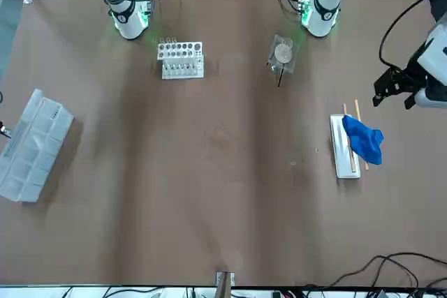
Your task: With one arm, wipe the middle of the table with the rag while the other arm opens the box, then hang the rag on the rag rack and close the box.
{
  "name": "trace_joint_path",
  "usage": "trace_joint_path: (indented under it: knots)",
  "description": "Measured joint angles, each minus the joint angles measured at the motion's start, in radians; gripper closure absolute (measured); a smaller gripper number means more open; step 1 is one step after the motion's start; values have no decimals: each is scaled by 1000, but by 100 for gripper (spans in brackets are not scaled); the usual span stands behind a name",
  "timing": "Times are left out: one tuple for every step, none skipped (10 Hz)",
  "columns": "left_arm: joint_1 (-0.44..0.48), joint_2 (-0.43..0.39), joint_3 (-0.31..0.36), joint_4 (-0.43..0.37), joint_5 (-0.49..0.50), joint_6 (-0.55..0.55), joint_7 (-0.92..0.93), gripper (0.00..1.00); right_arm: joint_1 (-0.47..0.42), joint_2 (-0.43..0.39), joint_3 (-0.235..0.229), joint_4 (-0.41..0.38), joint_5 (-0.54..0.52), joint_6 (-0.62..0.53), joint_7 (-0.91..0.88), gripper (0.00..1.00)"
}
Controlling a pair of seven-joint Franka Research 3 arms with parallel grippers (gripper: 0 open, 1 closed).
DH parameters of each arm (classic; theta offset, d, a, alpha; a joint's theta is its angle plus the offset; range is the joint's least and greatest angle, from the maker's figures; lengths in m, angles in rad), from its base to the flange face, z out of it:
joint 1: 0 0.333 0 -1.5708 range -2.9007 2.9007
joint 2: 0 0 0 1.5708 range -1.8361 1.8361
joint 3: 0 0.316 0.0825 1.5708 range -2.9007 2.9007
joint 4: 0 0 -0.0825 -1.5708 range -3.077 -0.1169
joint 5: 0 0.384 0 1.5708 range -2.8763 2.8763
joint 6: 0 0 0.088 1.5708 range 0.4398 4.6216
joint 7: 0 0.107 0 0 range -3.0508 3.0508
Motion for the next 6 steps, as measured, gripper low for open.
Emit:
trace_joint_path:
  knots:
    - [0, 2, 0, 0, 0, 2, 0, 0, 21, -1, 0, 0, -1, 3, 2, 97]
    - [-1, 8, -1, 4, 0, 5, -10, 0, 34, 1, -2, -1, -2, 26, 2, 97]
    - [-3, 18, -1, 19, 0, 4, -29, 0, 47, 4, -2, -2, -11, 73, 1, 97]
    - [-5, 27, -2, 36, 0, -1, -42, 0, 55, 8, -2, -4, -29, 111, 1, 97]
    - [-6, 35, -2, 56, 0, -24, -43, 0, 62, 14, -3, -6, -45, 130, -1, 97]
    - [-10, 48, -2, 88, 0, -64, -45, 0, 72, 20, -3, -7, -52, 144, -2, 97]
